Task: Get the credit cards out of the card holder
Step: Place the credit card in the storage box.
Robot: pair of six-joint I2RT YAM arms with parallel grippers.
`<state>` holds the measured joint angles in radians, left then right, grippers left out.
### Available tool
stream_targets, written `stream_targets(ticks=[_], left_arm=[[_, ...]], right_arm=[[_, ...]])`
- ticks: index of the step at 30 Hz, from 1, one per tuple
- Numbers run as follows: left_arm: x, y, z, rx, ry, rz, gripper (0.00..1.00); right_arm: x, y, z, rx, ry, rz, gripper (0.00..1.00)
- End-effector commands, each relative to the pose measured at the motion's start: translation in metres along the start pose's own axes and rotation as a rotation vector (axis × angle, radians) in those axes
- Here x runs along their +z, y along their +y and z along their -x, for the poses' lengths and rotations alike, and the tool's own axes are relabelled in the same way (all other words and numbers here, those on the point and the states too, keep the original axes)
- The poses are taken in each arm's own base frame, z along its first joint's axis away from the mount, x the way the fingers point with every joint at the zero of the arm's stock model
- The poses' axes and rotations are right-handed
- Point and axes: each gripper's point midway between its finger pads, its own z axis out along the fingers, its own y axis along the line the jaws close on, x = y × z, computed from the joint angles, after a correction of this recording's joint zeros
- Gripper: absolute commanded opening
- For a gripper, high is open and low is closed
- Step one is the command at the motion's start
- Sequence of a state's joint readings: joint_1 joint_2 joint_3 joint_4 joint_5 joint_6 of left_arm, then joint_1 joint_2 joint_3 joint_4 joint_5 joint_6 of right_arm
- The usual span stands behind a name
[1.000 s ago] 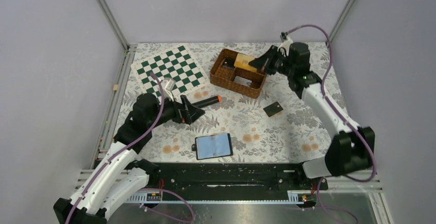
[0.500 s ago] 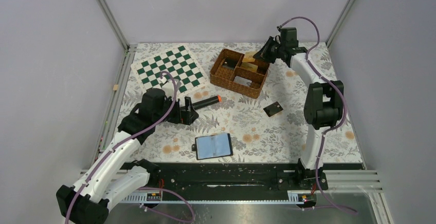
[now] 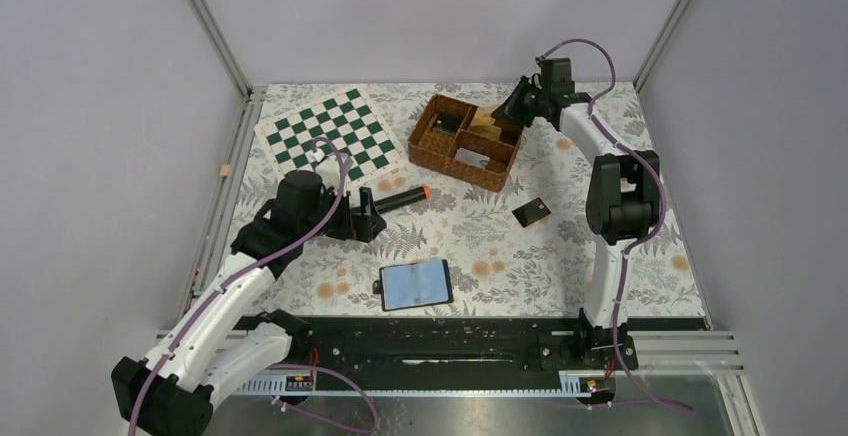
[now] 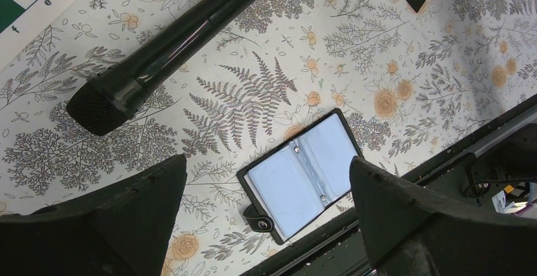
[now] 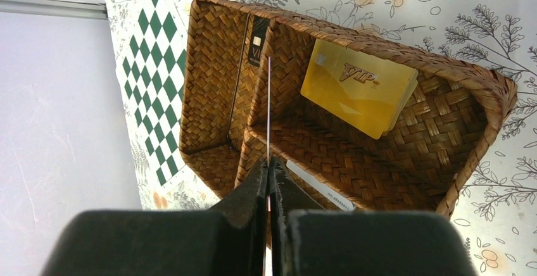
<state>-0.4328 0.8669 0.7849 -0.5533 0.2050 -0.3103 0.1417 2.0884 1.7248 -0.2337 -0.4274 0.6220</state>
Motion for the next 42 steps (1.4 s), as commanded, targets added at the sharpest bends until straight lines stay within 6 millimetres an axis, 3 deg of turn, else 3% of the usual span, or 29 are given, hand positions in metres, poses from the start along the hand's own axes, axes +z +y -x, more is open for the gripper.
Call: stream_targets(ticks=[1,15,42], left_arm=[[-0.003,-0.007,0.021,0.002,-0.062,-0.029,0.99],[-0.006,-0.014,0.021,-0.002,-0.063,-0.062,0.99],[-0.007,-0.013,0.021,-0.005,-0.067,-0.06,0.99]], right_arm=[[0.006,0.006,0.016,-0.006,-0.042,0.024,0.0],[0.028,-0.002,0.021,0.058,-0.052,0.024,0.0],[0.073,-0.019,0.012,0.116,0.032,0.049,0.01]])
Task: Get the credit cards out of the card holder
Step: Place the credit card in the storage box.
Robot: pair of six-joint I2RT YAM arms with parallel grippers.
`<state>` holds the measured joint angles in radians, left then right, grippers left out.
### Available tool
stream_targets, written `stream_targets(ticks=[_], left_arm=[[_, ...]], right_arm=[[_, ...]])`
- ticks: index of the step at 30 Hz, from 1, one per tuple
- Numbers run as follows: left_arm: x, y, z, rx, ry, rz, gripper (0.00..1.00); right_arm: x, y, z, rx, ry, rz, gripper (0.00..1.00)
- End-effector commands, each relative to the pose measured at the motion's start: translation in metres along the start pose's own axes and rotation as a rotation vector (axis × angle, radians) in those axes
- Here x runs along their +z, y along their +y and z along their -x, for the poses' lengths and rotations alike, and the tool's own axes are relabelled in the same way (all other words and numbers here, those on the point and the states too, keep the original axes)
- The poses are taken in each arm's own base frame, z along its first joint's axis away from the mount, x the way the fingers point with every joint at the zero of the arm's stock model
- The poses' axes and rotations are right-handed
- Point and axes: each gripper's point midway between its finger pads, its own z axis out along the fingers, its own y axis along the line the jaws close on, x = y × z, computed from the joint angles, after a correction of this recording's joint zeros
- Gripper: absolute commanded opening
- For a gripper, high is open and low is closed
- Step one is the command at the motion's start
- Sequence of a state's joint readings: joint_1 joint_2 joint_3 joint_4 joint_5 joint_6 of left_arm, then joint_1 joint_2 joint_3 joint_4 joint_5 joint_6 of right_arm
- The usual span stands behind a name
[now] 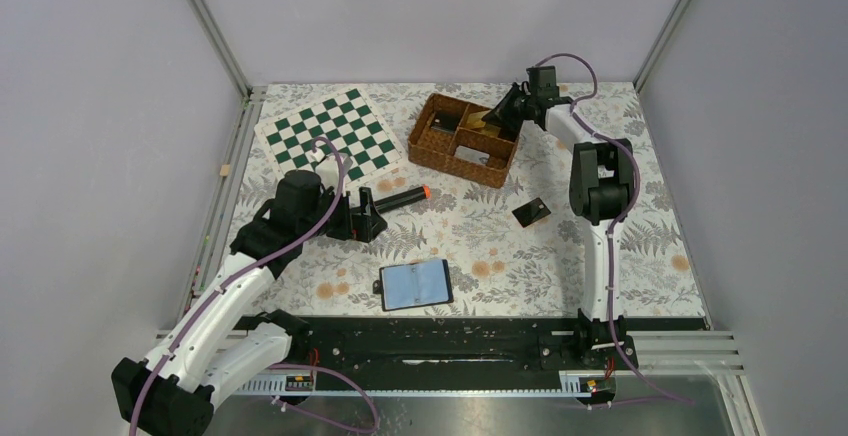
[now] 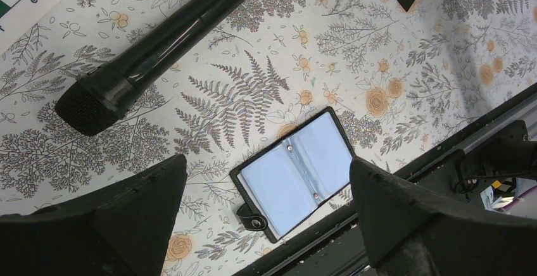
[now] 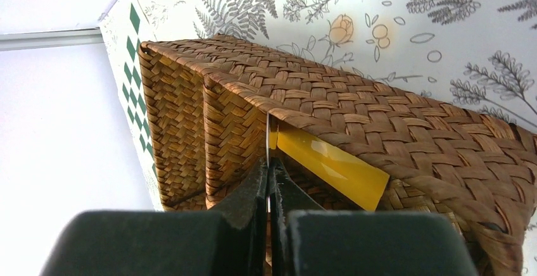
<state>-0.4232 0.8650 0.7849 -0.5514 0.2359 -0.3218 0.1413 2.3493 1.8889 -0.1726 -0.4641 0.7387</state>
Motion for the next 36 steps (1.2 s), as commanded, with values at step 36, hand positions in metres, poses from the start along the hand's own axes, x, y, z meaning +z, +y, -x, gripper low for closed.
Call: stream_targets(ticks=[36], left_arm=[[-0.006,-0.01,0.02,0.008,-0.068,-0.038,0.99]], right_arm=[[-0.001,-0.003,0.012,-0.019,0.018,-0.082,0.07]])
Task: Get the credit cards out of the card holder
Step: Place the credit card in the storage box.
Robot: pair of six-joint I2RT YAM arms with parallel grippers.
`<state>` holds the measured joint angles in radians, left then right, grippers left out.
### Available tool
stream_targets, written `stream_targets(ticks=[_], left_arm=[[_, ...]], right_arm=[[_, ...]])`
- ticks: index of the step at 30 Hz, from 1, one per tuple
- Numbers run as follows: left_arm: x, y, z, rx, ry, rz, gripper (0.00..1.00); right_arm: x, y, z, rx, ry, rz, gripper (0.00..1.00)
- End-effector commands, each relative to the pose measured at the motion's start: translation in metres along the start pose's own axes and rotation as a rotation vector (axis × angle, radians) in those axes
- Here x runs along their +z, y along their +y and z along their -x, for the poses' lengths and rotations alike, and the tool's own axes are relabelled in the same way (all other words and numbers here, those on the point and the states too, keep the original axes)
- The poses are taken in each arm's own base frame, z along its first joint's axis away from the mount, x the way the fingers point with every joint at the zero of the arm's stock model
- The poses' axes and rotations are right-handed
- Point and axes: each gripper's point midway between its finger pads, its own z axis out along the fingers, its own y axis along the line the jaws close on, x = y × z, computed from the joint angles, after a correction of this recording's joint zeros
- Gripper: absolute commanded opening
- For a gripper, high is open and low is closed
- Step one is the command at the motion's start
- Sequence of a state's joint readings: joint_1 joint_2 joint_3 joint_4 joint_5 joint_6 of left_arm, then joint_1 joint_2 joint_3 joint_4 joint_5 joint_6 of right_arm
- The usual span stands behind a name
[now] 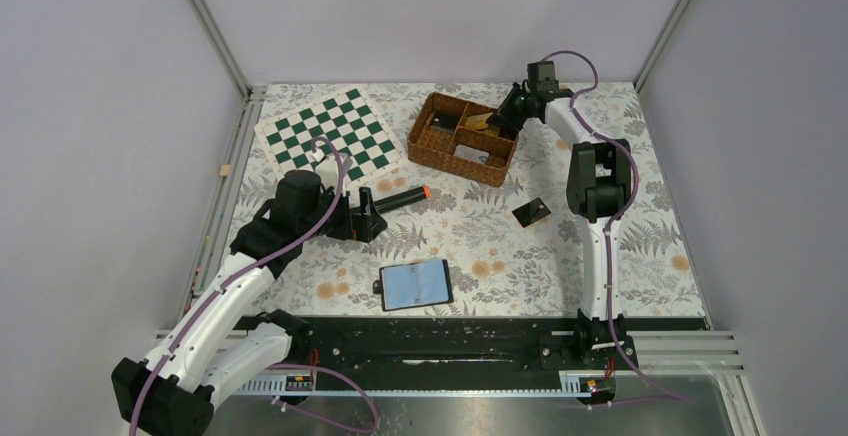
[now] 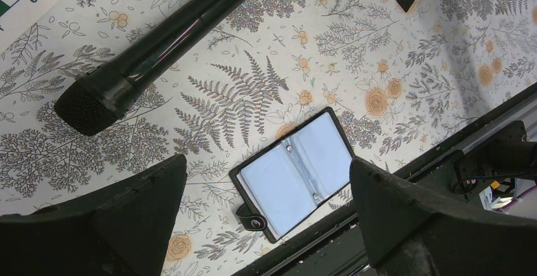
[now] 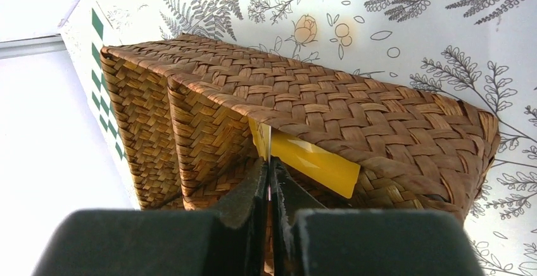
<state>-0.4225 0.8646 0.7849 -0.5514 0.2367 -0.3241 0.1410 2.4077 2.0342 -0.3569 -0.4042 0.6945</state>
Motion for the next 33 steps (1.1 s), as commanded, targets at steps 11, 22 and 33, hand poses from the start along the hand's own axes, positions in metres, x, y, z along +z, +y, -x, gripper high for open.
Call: stream_targets(ticks=[11,22,33], left_arm=[[-0.003,-0.008,0.018,0.006,-0.054,-0.033,0.99],[-0.002,-0.008,0.018,0.004,-0.05,-0.032,0.99],[-0.002,-0.008,0.017,0.003,-0.051,-0.036,0.99]], right_arm=[[0.007,0.008,0.003,-0.003,0.03,0.051,0.03],[-0.009,0.017,0.01,-0.024,0.0,0.033,0.26],[-0.051,0.038,0.019,-0.119,-0.023,0.008,0.45]])
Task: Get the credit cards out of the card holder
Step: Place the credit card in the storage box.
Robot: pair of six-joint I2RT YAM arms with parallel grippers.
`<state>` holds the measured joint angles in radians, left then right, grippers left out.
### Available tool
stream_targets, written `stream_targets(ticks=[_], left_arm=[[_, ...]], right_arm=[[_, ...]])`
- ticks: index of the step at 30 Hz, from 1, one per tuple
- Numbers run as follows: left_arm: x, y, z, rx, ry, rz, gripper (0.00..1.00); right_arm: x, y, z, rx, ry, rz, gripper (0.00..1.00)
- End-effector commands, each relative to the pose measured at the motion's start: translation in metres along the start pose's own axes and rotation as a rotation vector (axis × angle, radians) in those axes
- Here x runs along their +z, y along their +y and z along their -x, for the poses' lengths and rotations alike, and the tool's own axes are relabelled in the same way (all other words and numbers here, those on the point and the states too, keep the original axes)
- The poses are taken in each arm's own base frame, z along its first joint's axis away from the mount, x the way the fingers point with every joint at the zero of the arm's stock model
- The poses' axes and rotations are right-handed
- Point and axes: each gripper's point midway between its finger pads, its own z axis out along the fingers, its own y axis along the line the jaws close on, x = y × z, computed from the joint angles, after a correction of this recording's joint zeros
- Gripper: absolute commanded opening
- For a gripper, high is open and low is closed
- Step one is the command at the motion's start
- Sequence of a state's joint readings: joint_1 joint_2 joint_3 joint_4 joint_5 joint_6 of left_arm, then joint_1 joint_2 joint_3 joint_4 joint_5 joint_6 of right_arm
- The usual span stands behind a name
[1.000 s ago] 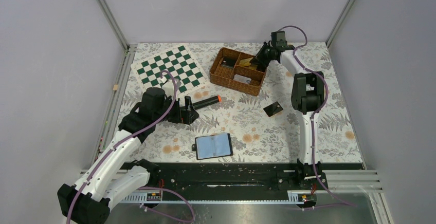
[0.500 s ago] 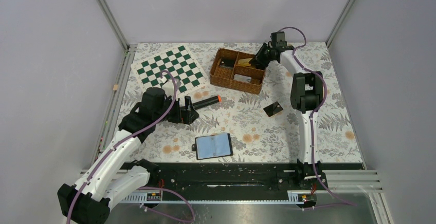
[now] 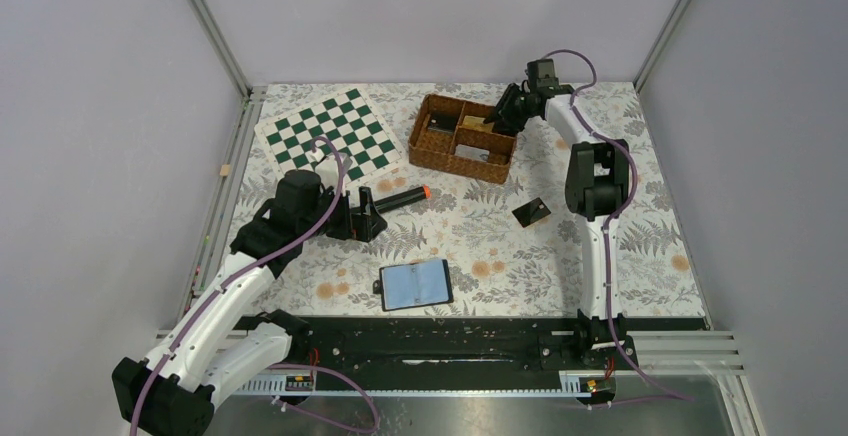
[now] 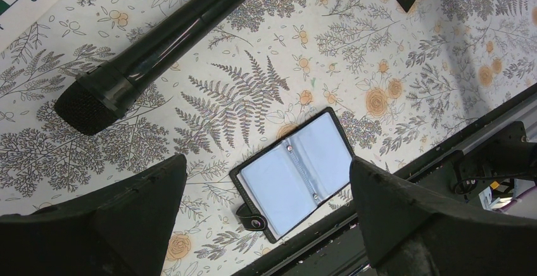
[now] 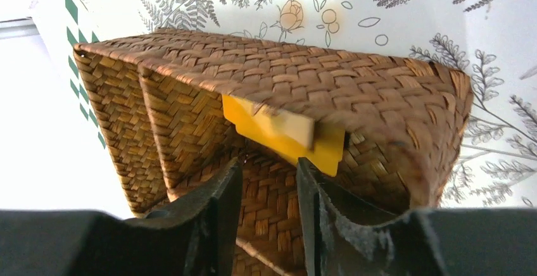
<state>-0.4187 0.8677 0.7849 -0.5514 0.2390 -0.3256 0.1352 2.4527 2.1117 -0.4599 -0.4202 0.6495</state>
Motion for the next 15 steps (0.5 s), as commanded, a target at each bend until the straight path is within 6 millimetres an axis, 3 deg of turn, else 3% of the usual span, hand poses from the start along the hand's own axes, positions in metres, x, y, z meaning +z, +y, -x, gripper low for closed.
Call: stream_targets(ticks=[1,8,12,15], left_arm=[[-0.003,-0.01,0.017,0.008,-0.052,-0.039,0.99],[-0.005,-0.015,0.015,0.005,-0.046,-0.068,0.99],[-0.009,-0.018,0.017,0.007,-0.066,-0.079,0.99],[-0.012,-0.018,0.023,0.005,-0.093,-0.074,0.99]], right_arm=[[-0.062,0.047,0.023,-0.119,-0.085,0.029,0.47],[-0.112,0.059,0.018,-0.217,-0.101,-0.015,0.57],[-0.156,0.07,-0.001,-0.292,-0.13,-0.024,0.65],[-0.191,0.065,-0.024,-0.362,-0.182,-0.06,0.7]])
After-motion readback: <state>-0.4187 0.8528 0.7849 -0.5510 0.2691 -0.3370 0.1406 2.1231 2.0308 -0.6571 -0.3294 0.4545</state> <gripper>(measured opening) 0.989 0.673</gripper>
